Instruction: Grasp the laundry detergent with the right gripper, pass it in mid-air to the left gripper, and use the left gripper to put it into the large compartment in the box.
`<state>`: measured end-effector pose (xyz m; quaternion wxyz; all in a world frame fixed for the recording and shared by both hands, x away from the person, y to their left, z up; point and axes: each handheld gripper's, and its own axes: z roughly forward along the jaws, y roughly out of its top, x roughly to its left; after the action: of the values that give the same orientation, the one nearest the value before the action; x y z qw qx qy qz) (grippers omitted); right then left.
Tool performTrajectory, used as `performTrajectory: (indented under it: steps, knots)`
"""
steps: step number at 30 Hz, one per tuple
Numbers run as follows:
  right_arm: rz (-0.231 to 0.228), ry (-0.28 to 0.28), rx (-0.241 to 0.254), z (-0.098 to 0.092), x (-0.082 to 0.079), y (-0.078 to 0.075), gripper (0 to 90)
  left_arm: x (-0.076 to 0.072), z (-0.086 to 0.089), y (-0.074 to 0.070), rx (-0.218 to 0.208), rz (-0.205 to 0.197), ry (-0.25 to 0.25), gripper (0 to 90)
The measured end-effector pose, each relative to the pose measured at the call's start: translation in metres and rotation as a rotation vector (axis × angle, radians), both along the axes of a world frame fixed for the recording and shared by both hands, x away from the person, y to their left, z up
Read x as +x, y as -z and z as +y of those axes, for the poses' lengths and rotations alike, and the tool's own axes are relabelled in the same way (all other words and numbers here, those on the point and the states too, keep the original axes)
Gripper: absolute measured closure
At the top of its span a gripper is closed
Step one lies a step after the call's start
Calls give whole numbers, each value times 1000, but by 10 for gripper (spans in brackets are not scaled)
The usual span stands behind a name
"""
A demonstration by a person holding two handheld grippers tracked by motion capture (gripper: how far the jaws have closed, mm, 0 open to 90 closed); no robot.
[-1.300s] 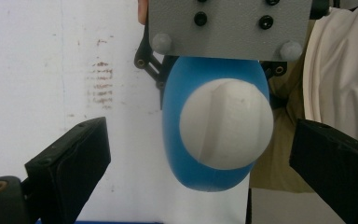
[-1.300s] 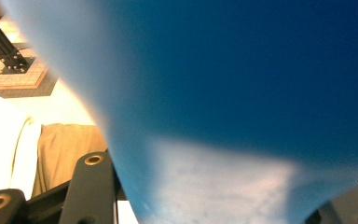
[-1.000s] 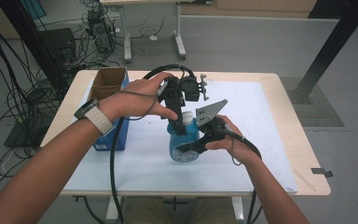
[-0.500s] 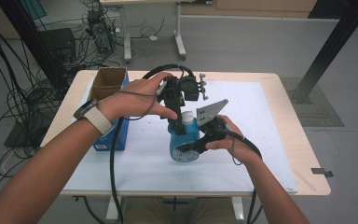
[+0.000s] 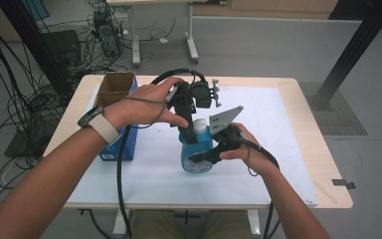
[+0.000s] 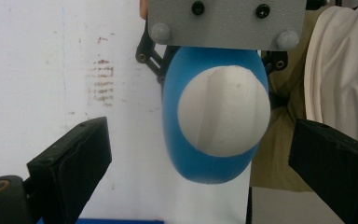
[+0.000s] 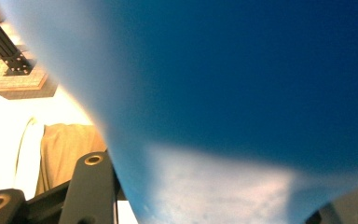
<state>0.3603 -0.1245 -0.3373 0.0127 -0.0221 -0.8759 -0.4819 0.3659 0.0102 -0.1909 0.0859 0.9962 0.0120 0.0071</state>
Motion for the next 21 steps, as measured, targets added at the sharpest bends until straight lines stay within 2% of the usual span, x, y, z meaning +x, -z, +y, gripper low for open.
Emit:
performTrajectory:
  steps: [21]
  knots:
    - [5, -1, -2, -1, 0, 0, 438, -1, 1, 0, -1, -3, -5, 64]
